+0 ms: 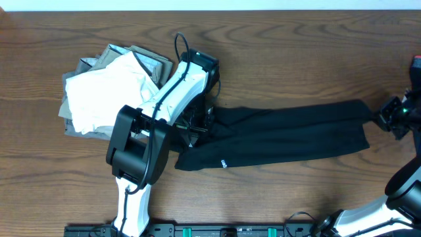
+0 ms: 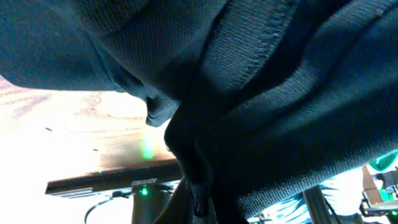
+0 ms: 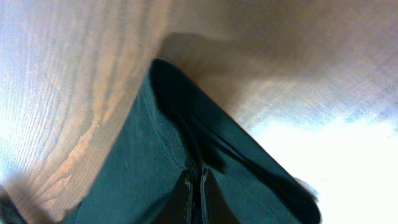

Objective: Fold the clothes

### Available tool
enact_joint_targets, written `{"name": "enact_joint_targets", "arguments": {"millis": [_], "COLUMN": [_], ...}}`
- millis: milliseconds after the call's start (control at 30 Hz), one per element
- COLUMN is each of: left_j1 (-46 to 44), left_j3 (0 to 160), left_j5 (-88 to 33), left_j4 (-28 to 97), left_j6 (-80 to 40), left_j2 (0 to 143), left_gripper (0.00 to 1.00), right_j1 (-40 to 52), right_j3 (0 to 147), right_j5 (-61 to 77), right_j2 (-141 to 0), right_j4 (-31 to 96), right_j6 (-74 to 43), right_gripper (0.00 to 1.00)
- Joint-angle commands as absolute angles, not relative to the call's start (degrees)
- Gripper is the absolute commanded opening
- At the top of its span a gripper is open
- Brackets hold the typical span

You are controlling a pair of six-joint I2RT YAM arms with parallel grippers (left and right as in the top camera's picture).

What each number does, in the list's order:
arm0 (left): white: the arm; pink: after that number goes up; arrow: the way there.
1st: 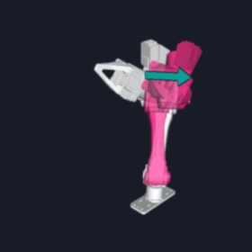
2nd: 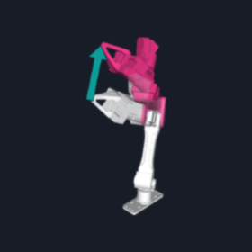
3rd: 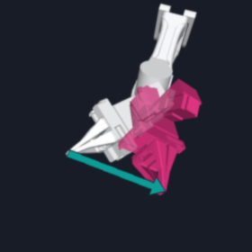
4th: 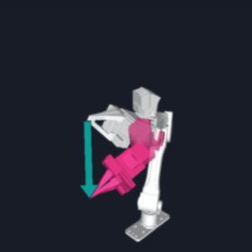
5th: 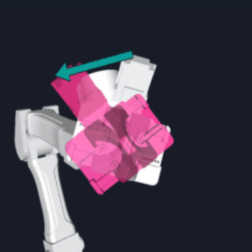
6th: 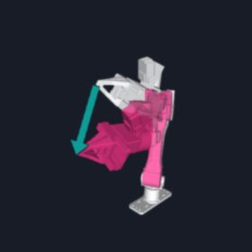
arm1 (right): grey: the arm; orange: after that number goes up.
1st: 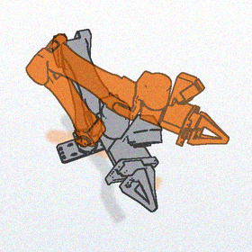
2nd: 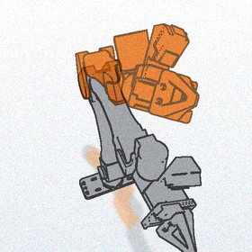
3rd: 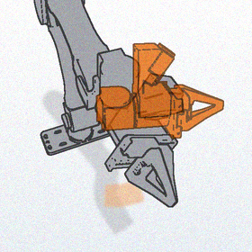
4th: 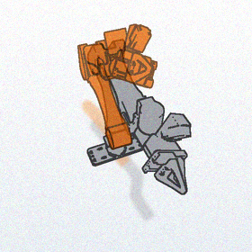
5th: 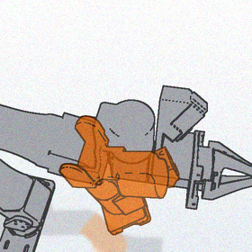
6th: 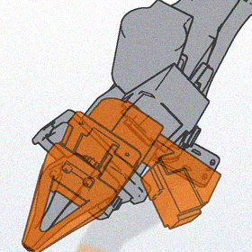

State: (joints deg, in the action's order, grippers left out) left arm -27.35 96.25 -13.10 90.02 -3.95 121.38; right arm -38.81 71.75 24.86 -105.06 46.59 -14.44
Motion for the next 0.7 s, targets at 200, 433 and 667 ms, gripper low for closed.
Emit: {"name": "enact_joint_targets", "arguments": {"millis": [200, 433, 667], "left_j1": [-27.5, -27.5, -26.9], "left_j3": [95.1, 95.1, 95.3], "left_j5": [-12.9, -12.8, -11.4], "left_j4": [90.7, 91.2, 91.9], "left_j6": [-5.1, -5.0, -3.0], "left_j2": [121.6, 121.6, 121.6], "left_gripper": [0.07, 0.34, 0.99], "right_j1": [-38.5, -38.4, -38.4], "right_j3": [72.3, 72.3, 72.3], "right_j5": [23.5, 19.7, 23.1], "right_j2": [-104.7, -104.7, -104.7], "right_j4": [49.2, 50.1, 45.4], "right_j6": [-14.3, -14.6, -9.8], "right_gripper": [0.02, 0.18, 0.53]}}
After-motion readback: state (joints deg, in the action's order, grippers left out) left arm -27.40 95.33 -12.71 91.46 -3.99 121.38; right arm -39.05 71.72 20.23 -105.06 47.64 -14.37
